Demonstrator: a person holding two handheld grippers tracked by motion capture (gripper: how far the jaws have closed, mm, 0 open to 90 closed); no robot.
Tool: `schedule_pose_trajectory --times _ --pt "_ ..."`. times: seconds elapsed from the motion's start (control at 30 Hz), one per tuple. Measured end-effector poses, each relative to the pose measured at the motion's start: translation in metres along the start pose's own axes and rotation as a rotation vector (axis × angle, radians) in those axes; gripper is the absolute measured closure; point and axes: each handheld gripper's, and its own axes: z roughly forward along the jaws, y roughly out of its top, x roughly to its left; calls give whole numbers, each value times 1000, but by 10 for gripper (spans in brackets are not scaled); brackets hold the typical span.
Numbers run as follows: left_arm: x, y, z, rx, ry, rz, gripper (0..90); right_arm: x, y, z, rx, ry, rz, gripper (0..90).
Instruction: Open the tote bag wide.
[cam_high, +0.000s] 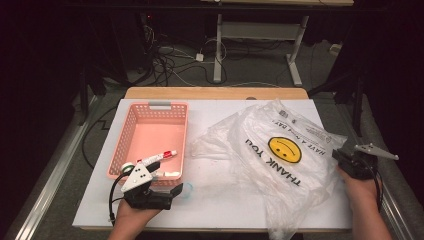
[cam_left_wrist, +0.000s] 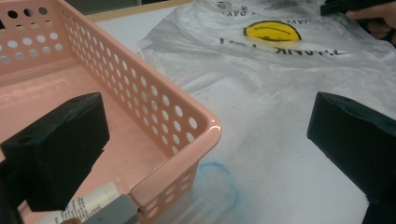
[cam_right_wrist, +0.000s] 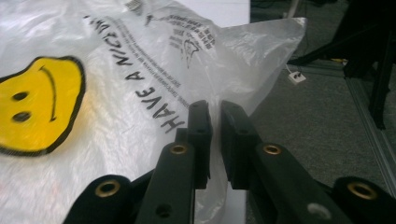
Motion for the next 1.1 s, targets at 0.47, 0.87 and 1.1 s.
schedule_pose_trajectory --times 0.47,0.87,1.1 --pt "6 2 -4 23 1 -24 0 12 -29 -44 -24 73 22 631" --pt "13 -1 -8 -4 26 -43 0 30 -19 -73 -113 147 -32 506" --pt "12 -1 -8 1 53 -28 0 72 -10 -52 -76 257 -122 332"
